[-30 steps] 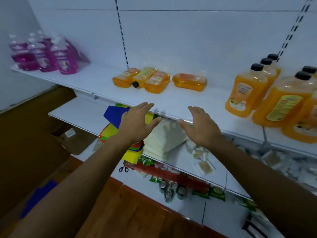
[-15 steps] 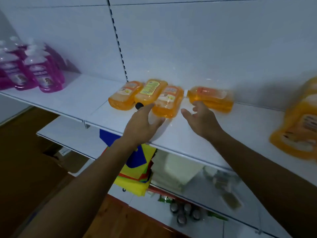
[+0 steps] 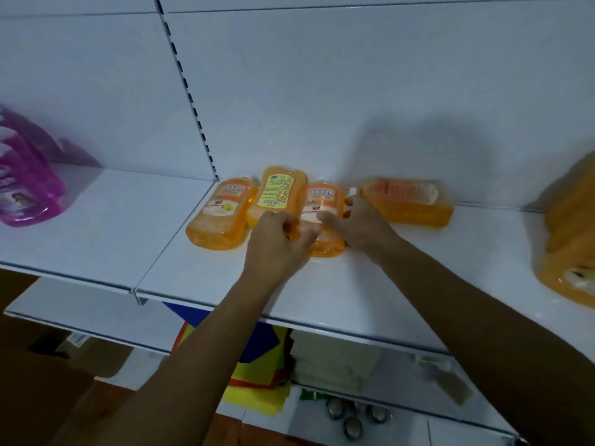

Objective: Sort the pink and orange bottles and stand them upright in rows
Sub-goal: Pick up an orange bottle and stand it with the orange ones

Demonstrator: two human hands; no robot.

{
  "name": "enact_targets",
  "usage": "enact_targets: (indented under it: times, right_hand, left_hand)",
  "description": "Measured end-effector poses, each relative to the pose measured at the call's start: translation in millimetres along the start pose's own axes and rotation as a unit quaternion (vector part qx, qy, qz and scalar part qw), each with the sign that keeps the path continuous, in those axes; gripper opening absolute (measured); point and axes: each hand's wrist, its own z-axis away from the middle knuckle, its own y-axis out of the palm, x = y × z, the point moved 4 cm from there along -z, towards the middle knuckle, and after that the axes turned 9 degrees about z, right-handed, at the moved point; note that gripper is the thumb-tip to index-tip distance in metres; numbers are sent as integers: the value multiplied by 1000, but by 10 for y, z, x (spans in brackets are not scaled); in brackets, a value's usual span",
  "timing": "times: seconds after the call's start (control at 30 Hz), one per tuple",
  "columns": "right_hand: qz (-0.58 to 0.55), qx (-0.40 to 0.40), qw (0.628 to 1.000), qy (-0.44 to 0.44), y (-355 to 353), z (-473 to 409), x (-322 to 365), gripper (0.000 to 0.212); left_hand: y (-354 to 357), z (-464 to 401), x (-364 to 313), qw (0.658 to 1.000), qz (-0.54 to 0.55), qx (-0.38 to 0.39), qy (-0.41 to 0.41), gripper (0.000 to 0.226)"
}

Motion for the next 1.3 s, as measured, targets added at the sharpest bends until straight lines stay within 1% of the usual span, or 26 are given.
enact_targets:
  times: [0.17,0.23,0.37,0.43,0.47,0.5,0.53,0.57,0.67,0.77,0.9,1.0,1.17,1.3]
  right_hand:
    - [-27,-15,999,35,24,83,56,38]
    - [-45,-25,998,41,49,155,44,40]
    - [-90,-52,994,43,75,397,17,37]
    - [-102,-65,991,51,80,550,-5,49]
    - [-99,-74,991,50,69,629,-17,55]
    - [-94,-86,991,42,39,711,-29,59]
    - [-90,-100,990,31,-3,785,-47,61]
    - [-86,-116,989,18,-61,864,-68,63]
    - [-41,-175,984,-8,-314,1102,-156,71]
    - [-10,-225,974,-19,-664,1360,-294,76]
    - [-3,-276,961,-30,-1190,1755,-557,74]
    - [-2,-314,949,-30,-1567,2088,-815,78]
    - [0,-346,938,-9,-2033,2640,-1235,82]
    - [-8,-377,926,21,-2302,3052,-1467,83]
  left_hand:
    - [-58,-47,-56,997,51,46,-23,32]
    - [-75,-19,-39,993,88,63,-46,34]
    - [-52,48,44,976,165,111,-86,59]
    - [-27,118,76,950,248,145,-126,77]
    - [-13,154,72,939,275,161,-132,87]
    - [1,186,39,935,282,175,-126,95]
    - [27,210,-17,935,279,188,-109,98]
    - [60,242,-106,937,273,200,-85,95]
    - [262,347,-440,938,254,234,-6,66]
    - [551,485,-757,932,258,253,25,66]
    - [950,727,-1253,924,271,257,76,64]
    - [1254,944,-1601,914,286,268,105,70]
    - [1706,1382,-2016,900,294,287,147,86]
    - [1977,1766,-2266,881,304,312,184,88]
